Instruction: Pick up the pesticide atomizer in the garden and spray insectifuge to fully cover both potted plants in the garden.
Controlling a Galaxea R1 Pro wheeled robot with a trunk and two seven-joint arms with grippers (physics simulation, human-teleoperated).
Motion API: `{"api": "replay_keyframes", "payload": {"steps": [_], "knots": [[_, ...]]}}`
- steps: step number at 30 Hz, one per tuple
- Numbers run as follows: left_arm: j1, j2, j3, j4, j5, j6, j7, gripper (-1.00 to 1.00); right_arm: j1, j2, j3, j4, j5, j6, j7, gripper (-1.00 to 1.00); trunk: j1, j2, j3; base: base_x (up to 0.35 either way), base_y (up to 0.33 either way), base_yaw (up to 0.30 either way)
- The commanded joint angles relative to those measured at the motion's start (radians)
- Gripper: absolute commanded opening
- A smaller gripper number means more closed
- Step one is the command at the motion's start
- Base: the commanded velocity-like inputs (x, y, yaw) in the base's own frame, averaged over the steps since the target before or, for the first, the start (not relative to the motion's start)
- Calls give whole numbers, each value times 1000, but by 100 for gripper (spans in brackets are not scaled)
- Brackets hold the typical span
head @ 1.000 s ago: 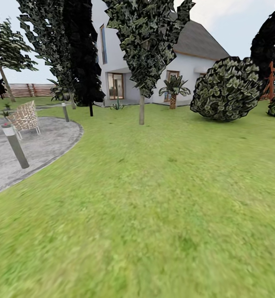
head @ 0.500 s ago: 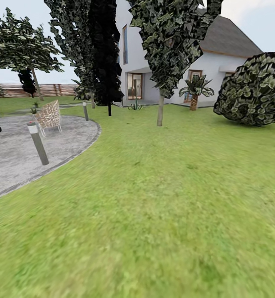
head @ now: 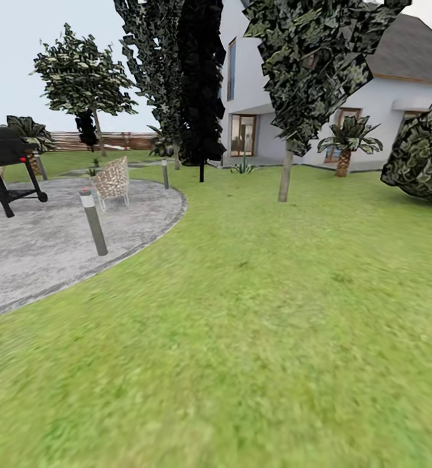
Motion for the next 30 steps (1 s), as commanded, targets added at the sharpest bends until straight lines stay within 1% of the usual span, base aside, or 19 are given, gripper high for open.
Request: {"api": "replay_keyframes", "payload": {"steps": [1, 8, 30], "knots": [[-1, 0, 5, 1, 7, -1, -10, 100, 0, 0, -1, 0, 1, -3, -1, 100, 0, 0, -1, 339, 88, 276], [-1, 0, 5, 1, 7, -1, -10, 100, 0, 0, -1, 0, 1, -3, 0, 100, 0, 0, -1, 339, 61, 276], [-1, 0, 5, 1, 7, -1, -10, 100, 0, 0, -1, 0, 1, -3, 0, 100, 0, 0, -1, 339, 1, 276]]}}
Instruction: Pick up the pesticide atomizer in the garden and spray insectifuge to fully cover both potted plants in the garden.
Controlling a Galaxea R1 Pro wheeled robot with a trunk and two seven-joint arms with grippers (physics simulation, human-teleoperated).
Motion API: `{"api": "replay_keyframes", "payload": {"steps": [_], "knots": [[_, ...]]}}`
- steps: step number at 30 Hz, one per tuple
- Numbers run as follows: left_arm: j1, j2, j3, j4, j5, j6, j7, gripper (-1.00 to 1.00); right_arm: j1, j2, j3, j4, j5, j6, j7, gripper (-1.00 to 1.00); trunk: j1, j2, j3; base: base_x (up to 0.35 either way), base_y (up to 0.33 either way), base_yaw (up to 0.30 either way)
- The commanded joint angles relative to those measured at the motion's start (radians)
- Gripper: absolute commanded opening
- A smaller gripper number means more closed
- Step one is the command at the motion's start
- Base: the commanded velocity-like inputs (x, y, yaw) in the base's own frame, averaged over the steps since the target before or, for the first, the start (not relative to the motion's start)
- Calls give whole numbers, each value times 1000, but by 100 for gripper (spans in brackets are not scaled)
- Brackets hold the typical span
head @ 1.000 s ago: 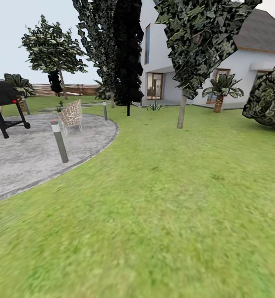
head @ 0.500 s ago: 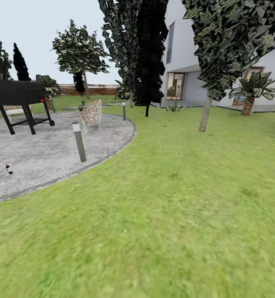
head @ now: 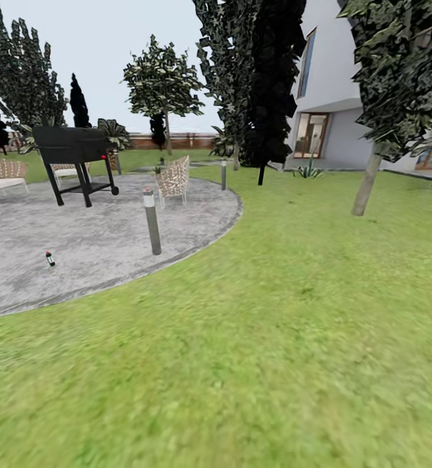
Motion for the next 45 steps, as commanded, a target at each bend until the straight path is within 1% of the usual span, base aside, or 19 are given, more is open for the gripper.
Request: {"api": "replay_keyframes", "payload": {"steps": [1, 45], "knots": [[-1, 0, 5, 1, 7, -1, -10, 100, 0, 0, -1, 0, 1, -3, 0, 100, 0, 0, -1, 339, 0, 276], [-1, 0, 5, 1, 7, -3, -10, 100, 0, 0, -1, 0, 1, -3, 2, 100, 0, 0, -1, 339, 0, 276]]}}
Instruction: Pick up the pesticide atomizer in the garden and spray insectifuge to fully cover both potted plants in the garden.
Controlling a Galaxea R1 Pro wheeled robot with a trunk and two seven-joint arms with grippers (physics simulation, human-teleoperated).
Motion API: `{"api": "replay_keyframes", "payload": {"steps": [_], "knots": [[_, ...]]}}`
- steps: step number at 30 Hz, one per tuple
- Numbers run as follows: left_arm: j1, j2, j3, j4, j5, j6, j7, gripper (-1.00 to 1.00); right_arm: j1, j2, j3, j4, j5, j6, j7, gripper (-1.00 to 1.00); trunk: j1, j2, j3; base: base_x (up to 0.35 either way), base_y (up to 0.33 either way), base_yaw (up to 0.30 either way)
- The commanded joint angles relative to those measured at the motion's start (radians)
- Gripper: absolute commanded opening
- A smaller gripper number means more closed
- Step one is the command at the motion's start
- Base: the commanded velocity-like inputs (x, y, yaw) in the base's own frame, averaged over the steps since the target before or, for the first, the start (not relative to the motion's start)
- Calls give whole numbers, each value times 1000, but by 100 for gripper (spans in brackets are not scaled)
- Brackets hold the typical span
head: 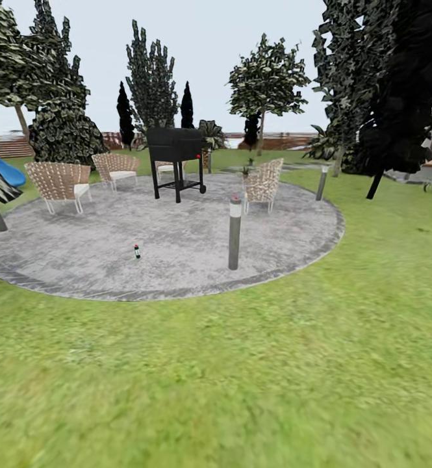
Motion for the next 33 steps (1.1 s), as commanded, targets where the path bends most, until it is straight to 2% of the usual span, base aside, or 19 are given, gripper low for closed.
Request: {"api": "replay_keyframes", "payload": {"steps": [1, 33], "knots": [[-1, 0, 5, 1, 7, -1, -10, 100, 0, 0, -1, 0, 1, -3, 0, 100, 0, 0, -1, 339, 0, 276], [-1, 0, 5, 1, 8, -2, -10, 100, 0, 0, -1, 0, 1, -3, 0, 100, 0, 0, -1, 339, 0, 276]]}}
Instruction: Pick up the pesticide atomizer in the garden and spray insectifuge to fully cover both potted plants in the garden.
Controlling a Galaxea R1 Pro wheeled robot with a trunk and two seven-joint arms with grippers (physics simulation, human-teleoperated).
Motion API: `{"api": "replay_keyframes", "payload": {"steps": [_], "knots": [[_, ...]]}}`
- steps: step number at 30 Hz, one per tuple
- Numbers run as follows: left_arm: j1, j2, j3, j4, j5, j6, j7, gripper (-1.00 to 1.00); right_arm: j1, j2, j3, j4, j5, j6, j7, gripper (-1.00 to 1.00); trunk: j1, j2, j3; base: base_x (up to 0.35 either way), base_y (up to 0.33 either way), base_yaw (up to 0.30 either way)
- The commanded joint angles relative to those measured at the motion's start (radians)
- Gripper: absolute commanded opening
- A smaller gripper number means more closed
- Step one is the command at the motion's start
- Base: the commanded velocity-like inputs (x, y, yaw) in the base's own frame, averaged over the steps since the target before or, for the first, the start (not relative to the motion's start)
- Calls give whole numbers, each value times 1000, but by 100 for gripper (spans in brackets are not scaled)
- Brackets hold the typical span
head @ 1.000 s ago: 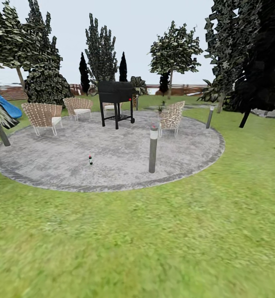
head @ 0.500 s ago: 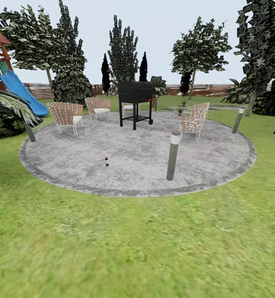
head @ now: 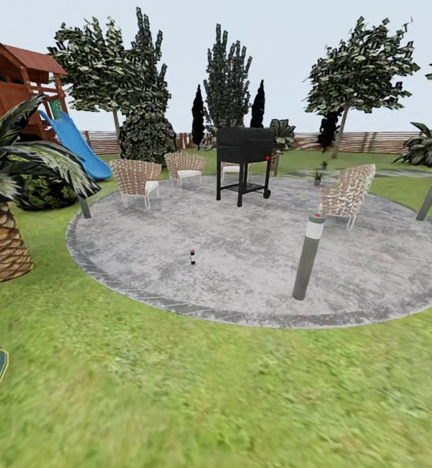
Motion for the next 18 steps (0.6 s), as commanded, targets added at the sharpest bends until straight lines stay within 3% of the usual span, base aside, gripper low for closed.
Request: {"api": "replay_keyframes", "payload": {"steps": [1, 13, 18], "knots": [[-1, 0, 5, 1, 7, -1, -10, 100, 0, 0, -1, 0, 1, -3, 0, 100, 0, 0, -1, 339, 0, 276], [-1, 0, 5, 1, 7, -1, -10, 100, 0, 0, -1, 0, 0, -3, 0, 100, 0, 0, -1, 339, 0, 273], [-1, 0, 5, 1, 7, -1, -10, 100, 0, 0, -1, 0, 0, -3, 0, 100, 0, 0, -1, 339, 0, 102]]}}
